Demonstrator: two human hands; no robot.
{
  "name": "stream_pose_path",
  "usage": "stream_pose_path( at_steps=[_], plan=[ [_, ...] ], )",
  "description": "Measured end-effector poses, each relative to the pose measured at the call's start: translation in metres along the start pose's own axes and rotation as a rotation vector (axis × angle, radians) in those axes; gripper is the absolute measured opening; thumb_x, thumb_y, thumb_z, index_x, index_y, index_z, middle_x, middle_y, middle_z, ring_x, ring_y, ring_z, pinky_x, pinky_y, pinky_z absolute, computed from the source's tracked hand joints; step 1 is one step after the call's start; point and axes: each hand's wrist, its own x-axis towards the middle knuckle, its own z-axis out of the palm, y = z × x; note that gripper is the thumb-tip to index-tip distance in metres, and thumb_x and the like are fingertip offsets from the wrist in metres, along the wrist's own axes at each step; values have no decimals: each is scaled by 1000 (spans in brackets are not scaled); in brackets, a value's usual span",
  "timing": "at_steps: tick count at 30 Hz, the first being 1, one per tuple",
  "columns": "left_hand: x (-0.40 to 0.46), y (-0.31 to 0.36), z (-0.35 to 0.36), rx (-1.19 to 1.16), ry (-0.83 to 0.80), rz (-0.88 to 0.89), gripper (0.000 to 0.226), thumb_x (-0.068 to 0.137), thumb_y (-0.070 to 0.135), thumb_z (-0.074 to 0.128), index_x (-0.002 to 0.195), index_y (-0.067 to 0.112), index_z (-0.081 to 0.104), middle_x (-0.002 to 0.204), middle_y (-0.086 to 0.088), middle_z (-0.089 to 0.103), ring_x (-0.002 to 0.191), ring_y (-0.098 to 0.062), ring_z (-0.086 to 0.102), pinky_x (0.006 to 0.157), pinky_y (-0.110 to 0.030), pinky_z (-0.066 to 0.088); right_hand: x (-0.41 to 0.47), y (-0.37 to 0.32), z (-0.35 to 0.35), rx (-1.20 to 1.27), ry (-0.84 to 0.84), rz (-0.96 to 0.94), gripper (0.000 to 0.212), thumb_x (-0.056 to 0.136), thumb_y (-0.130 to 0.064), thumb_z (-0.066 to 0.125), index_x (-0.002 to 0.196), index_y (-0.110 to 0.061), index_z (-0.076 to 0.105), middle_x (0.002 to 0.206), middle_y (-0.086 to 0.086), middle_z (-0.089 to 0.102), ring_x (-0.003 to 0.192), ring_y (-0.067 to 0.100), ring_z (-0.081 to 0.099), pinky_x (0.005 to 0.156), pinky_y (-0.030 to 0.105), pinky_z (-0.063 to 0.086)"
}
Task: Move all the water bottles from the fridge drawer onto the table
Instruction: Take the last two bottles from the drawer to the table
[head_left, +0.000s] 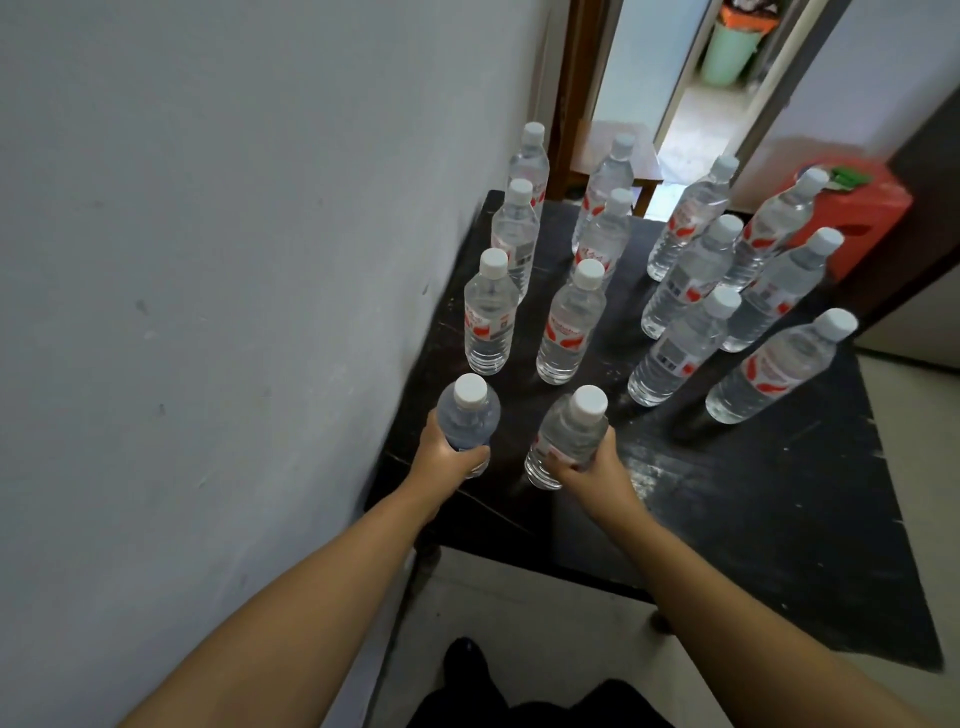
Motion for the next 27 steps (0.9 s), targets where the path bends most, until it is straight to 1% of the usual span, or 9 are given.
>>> stream_pose_path(
  at_steps=[2,6,9,12,16,19,21,24,27],
  plan=[
    [-1,0,0,-5,11,-14,73,76,1,72,135,19,34,118,5,49,107,-9,51,86,-22,41,-2,2,-3,-5,-10,-5,75,78,-11,76,137,-15,30,125,-2,53,113,11,54,85,13,42],
    [-3,-2,-1,16,11,-16,79,75,-3,72,139,17,30,124,1,47,112,-13,49,89,-23,41,-8,4,-12,-58,-31,-2,71,78,-1,73,133,-21,33,117,-11,53,104,-5,53,74,-3,41],
    [-5,-5,1,53,29,-57,82,76,-1,70,143,15,26,134,-6,44,125,-21,45,100,-31,40,-10,11,-15,-155,-40,85,57,76,-10,75,122,-20,44,121,-5,57,114,10,56,81,8,42],
    [-10,-9,3,68,83,-152,80,80,4,68,145,16,25,138,-10,46,127,-26,47,105,-37,40,-12,9,-15,-447,-175,218,59,81,-22,70,132,-4,46,135,9,52,123,23,51,88,22,41],
    [-25,-18,0,128,146,-240,78,81,17,70,146,16,26,142,-14,44,128,-28,47,107,-38,40,-17,0,-3,-643,-371,288,43,88,-21,62,126,-3,54,119,13,62,106,25,62,86,29,47],
    [-44,-28,-7,149,229,-324,71,85,18,66,145,18,28,142,-15,43,126,-28,48,106,-42,41,-16,-8,12,-695,-484,165,45,88,-24,62,130,-10,51,118,10,63,90,17,62,74,24,45],
    [-61,-34,-7,121,309,-350,66,86,16,63,144,16,31,139,-16,45,123,-30,50,103,-42,44,-16,-18,20,-740,-579,25,46,89,-25,61,133,-13,50,125,7,61,100,16,61,79,22,46],
    [-90,-39,-3,133,439,-382,53,88,11,61,137,8,41,128,-16,53,116,-31,54,92,-30,43,-21,-32,25,-782,-701,-206,44,91,-25,59,133,-16,50,129,6,57,111,19,59,89,29,50],
    [-128,-47,6,186,537,-457,44,87,13,60,129,5,50,123,-15,59,113,-30,56,91,-31,43,-28,-37,28,-846,-830,-405,41,91,-26,58,131,-17,52,130,6,55,115,21,55,95,33,48]
  ],
)
